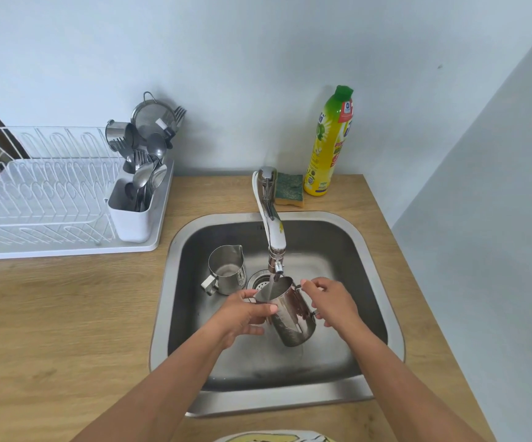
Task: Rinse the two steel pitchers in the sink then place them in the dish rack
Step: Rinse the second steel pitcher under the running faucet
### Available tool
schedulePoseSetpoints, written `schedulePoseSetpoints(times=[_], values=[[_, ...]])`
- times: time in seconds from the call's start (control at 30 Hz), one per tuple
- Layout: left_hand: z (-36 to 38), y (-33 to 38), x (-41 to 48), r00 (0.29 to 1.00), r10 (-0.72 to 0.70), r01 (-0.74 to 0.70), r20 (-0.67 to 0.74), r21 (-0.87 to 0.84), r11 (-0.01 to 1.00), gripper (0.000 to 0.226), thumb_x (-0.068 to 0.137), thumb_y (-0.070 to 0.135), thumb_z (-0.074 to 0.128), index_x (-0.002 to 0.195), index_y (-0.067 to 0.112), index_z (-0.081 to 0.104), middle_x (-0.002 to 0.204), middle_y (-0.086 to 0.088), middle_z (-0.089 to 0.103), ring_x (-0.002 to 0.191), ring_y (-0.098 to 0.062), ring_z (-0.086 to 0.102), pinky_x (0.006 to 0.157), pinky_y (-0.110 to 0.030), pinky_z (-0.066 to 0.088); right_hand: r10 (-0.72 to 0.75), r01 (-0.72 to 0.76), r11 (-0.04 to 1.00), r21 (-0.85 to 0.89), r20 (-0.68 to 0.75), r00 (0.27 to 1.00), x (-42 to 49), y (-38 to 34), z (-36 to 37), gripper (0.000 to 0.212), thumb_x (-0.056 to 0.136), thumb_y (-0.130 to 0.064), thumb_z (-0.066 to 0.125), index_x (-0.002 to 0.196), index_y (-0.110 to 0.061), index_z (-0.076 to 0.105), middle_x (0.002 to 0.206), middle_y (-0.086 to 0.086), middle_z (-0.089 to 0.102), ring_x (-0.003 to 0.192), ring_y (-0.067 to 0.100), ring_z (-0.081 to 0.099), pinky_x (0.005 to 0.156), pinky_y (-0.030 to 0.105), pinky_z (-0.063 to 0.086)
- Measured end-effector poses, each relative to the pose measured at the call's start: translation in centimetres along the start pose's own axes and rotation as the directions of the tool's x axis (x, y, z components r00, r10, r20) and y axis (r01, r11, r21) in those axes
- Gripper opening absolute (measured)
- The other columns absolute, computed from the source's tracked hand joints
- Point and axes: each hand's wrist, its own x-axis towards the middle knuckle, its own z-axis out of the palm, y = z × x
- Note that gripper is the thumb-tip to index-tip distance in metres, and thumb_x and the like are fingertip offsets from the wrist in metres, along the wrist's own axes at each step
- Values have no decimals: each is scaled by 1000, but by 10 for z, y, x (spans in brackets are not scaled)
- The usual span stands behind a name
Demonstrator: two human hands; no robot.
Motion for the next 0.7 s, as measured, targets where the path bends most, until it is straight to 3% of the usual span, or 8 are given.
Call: schedulePoseSetpoints(times=[0.1, 0.17, 0.27, 0.37, 0.43, 0.53, 0.7], values=[[7, 2, 0, 996, 81, -81, -34, 1, 997, 64, 71, -2, 82, 123, 13, 47, 109, -8, 68, 95, -22, 65, 89, -48, 53, -15, 18, 996, 82, -36, 999, 2, 1, -2, 23, 84, -53, 55, 80, -34, 68, 76, -8, 68, 81, 22, 69, 78, 41, 56], [12, 3, -1, 986, 156, -155, -62, 27, 988, 63, 69, -6, 81, 119, 14, 48, 108, -4, 69, 93, -17, 64, 84, -40, 51, -22, 29, 989, 145, -43, 999, 3, 2, -2, 20, 85, -47, 56, 78, -33, 69, 78, -6, 69, 81, 22, 68, 78, 42, 56], [14, 5, -1, 957, 275, -270, -95, 59, 961, 64, 64, -8, 83, 114, 15, 50, 114, -4, 68, 98, -15, 65, 77, -28, 53, -51, 63, 968, 245, -54, 997, 1, 1, -2, 17, 89, -32, 56, 78, -34, 68, 81, -4, 69, 80, 21, 65, 72, 39, 54], [14, 10, -4, 919, 370, -347, -139, 164, 923, 70, 58, 0, 89, 114, 19, 52, 114, 4, 67, 109, -11, 62, 91, -31, 53, -52, 64, 935, 348, -43, 998, 2, -1, -1, 17, 93, -21, 54, 87, -27, 69, 91, 2, 70, 79, 19, 62, 61, 29, 50], [14, 13, -8, 886, 429, -376, -178, 268, 887, 72, 57, 6, 91, 116, 22, 52, 112, 13, 63, 108, -6, 59, 92, -25, 47, -36, 45, 914, 403, -29, 999, 4, -2, 3, 18, 93, -19, 53, 93, -23, 71, 93, 5, 71, 78, 19, 62, 60, 29, 51], [14, 17, -15, 837, 505, -408, -212, 373, 833, 71, 59, 10, 90, 116, 28, 52, 107, 20, 60, 101, 0, 57, 83, -15, 42, -20, 16, 884, 467, 4, 1000, 9, -3, 11, 19, 95, -15, 53, 97, -20, 71, 92, 5, 69, 77, 21, 62, 61, 31, 55], [9, 14, -19, 778, 572, -396, -262, 502, 769, 72, 57, 21, 92, 113, 38, 49, 110, 16, 62, 99, -1, 60, 84, -20, 48, -9, -30, 861, 508, 74, 997, 16, -6, 25, 25, 97, -12, 47, 108, -18, 68, 89, 7, 64, 75, 24, 60, 65, 36, 58]])
